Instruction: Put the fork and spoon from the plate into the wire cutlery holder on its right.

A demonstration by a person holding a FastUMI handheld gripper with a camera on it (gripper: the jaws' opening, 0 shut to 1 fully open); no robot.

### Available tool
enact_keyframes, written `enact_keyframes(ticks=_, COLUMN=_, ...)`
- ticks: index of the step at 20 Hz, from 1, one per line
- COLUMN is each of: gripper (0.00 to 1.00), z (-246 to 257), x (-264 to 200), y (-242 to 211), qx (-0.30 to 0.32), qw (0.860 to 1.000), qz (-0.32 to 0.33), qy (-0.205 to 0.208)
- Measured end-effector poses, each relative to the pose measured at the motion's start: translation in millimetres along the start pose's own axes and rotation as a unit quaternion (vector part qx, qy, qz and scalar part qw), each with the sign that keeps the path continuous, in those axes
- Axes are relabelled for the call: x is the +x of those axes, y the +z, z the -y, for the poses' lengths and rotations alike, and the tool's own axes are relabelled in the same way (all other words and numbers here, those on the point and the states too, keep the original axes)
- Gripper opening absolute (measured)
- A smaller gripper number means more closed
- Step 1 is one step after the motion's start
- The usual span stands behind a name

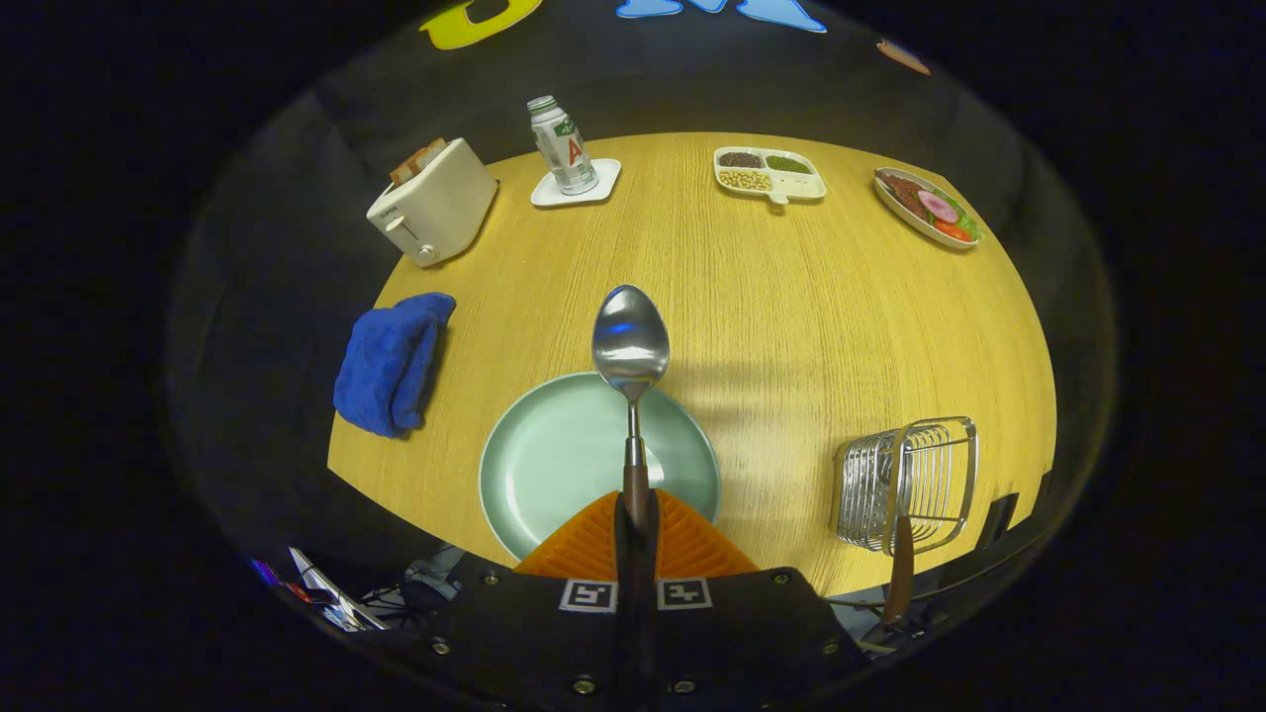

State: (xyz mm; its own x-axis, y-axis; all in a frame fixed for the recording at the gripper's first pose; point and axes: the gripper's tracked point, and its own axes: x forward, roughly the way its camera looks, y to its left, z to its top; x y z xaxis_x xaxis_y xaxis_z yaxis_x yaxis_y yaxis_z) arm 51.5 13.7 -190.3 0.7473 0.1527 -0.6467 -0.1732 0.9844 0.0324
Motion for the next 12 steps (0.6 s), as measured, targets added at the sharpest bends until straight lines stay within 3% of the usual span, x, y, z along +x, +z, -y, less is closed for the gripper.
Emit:
enact_keyframes(ticks=6, gripper=0.01, z=13, x=-30, y=13, qx=0.025, qw=0.999, qz=0.031, qy=0.002)
enact_keyframes(ticks=12, gripper=0.00, z=60, x=-68, y=19, qx=0.071, qw=0.995, qz=0.064, qy=-0.019)
